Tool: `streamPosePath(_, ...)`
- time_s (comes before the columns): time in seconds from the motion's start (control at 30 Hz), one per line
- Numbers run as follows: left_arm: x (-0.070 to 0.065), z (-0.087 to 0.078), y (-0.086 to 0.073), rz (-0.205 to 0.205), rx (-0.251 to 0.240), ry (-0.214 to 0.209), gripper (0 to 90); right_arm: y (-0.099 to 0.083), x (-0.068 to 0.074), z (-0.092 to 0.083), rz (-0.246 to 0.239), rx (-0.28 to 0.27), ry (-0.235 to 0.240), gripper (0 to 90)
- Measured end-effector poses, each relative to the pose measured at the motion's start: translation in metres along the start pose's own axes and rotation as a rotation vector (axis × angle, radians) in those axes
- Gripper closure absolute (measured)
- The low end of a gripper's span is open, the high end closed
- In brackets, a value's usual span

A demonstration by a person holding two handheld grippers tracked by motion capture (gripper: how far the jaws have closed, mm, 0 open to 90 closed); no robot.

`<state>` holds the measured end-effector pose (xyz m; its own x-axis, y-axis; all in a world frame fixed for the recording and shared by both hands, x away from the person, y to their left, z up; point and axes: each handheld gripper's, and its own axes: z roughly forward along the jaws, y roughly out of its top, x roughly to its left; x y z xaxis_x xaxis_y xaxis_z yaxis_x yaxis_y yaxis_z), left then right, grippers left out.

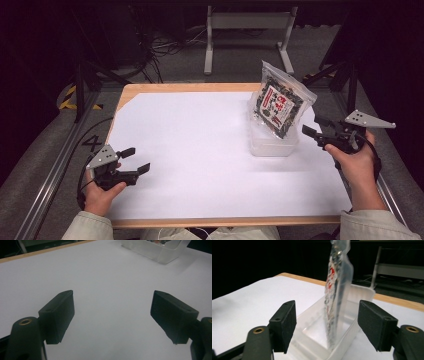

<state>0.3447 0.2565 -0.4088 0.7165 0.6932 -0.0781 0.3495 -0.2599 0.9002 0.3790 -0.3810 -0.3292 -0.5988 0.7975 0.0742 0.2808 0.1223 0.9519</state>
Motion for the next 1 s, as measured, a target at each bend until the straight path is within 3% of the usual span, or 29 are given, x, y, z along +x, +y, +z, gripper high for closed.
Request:
streamPosePath(0.23,-0.002,-0.005,-0.005,0.001,-0.005,0.01,19.7,-0.022,0.013,-0.003,-0.036,0.057,0.014,30.8)
streamPosePath(0.4,-0.001,-0.007,-0.008,-0.011,-0.011,0.014,18.9,-0.036,0.018,-0.003,-0.025,0.054,0.026,30.5)
streamPosePath(0.63,0.001,-0.003,-0.013,-0.026,-0.007,0.017,18.2,-0.078,0.022,0.008,-0.003,0.039,0.035,29.3)
streamPosePath(1.0,0.004,-0.001,-0.016,-0.033,-0.006,0.024,18.0,-0.105,0.019,0.012,0.018,0.02,0.004,30.0)
